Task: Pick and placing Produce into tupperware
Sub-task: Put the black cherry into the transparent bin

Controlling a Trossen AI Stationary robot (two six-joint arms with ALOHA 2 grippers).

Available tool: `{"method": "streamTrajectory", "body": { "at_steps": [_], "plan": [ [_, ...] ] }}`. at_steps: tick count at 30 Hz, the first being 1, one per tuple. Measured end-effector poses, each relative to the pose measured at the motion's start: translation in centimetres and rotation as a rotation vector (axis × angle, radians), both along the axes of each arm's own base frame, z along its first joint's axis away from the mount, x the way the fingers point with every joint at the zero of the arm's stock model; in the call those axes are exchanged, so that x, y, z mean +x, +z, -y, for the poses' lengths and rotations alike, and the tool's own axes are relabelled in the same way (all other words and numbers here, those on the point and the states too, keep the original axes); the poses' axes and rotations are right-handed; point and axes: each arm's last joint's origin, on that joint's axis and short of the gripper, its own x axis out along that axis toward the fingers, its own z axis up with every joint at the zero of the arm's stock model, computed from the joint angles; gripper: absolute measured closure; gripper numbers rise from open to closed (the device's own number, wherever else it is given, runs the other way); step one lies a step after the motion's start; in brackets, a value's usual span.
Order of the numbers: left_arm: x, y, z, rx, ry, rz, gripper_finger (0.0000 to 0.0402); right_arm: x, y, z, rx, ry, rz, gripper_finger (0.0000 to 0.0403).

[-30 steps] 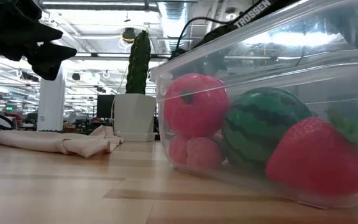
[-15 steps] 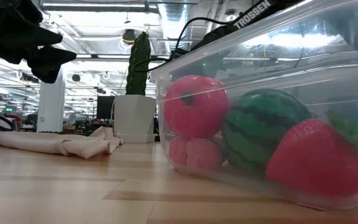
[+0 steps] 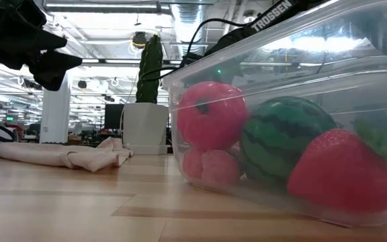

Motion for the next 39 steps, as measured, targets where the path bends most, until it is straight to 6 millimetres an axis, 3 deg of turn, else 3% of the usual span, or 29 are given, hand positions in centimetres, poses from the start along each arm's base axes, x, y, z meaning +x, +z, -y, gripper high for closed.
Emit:
{"method": "streamTrajectory", "body": {
  "at_steps": [12,29,35,39],
  "plan": [
    [0.0,0.0,0.0,0.0,-0.001,0.0,0.0207,0.0,0.0,-0.2,-0.007,0.006,-0.014,0.0135],
    [0.0,-0.2,0.0,0.008,-0.001,-0.016,0.0207,-0.1,-0.1,-0.4,-0.008,0.03,-0.032,0.0352],
    [0.0,-0.2,0.0,0.005,-0.001,-0.017,0.0207,0.4,-0.1,-2.5,-0.014,0.105,-0.05,0.0391],
    [0.0,-0.2,0.0,0.004,0.0,-0.016,0.0207,1.4,0.5,-4.9,-0.013,0.14,-0.017,0.0368]
  ]
}}
